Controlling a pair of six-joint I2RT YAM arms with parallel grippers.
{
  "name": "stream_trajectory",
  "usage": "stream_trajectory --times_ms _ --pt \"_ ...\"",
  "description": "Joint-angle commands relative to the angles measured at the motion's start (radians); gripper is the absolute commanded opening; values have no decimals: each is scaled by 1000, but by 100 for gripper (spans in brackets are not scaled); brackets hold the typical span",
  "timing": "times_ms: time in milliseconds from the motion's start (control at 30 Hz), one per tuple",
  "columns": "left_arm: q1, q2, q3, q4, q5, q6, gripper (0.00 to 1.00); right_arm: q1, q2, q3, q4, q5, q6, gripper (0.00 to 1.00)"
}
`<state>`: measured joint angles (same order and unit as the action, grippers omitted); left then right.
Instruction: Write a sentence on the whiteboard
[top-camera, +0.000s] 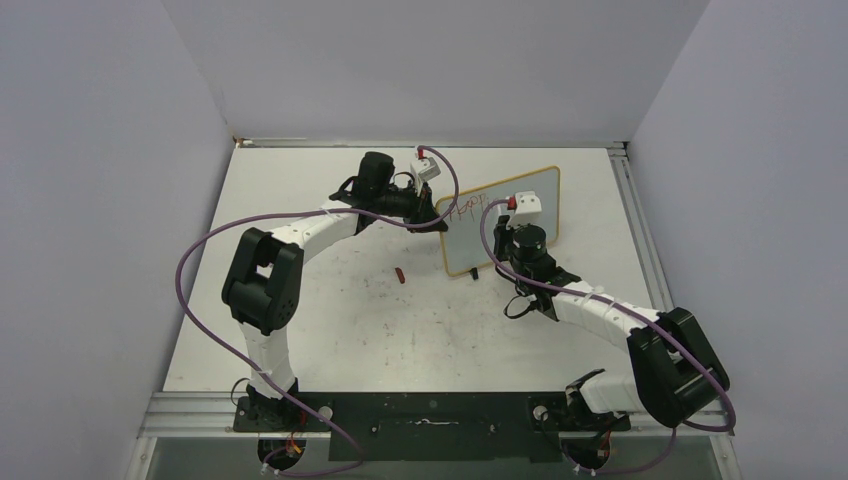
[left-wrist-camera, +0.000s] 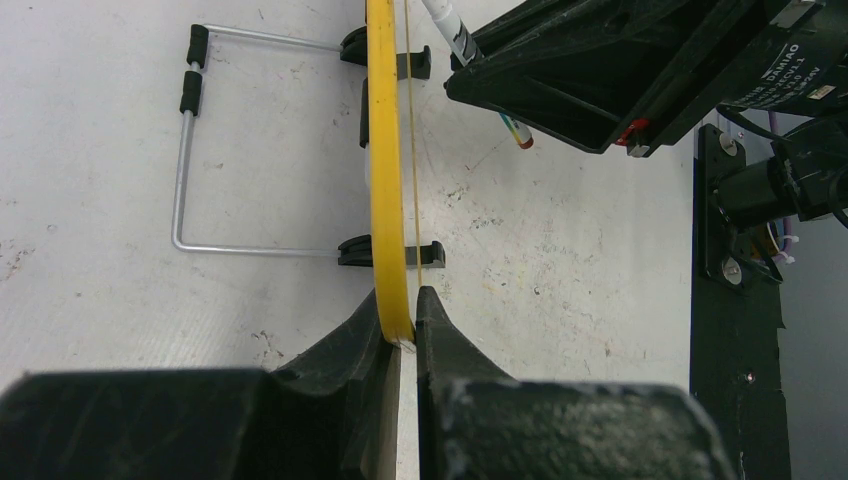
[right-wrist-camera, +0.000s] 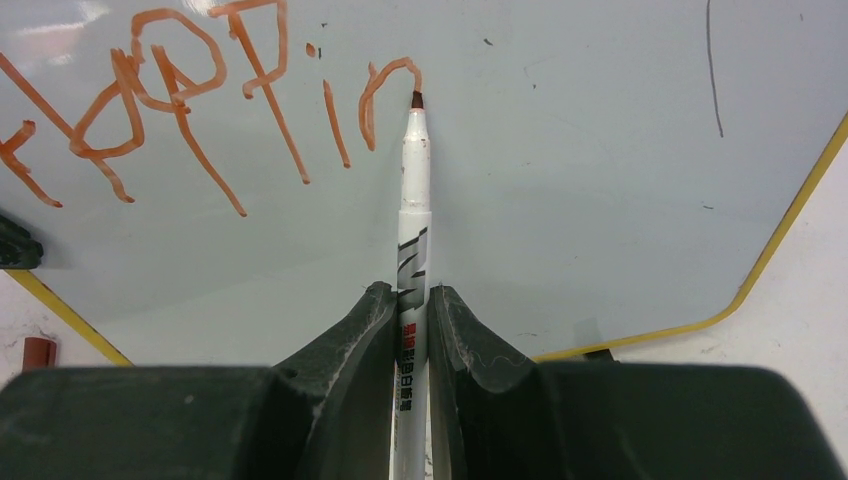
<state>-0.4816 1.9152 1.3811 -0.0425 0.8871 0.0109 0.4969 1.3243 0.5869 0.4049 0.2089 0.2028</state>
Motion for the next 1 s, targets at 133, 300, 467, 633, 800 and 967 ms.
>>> stream_trajectory --times_ms 133,300,467,633,800,967 --pt "-29 -7 1 -100 18 44 0 -7 20 -4 -11 -29 32 5" --pt "-29 -7 1 -102 19 46 0 -6 27 2 -22 -28 33 5" --pt "-29 -7 6 -114 21 55 0 -8 29 -4 -34 -27 40 5" --pt "-29 -7 7 -123 22 61 0 -7 29 -6 -39 -29 46 5" --pt "-29 -1 13 -130 29 64 0 -7 13 2 -44 -24 40 5" --pt "-29 0 13 -132 26 65 0 -8 -61 -5 -58 2 30 5"
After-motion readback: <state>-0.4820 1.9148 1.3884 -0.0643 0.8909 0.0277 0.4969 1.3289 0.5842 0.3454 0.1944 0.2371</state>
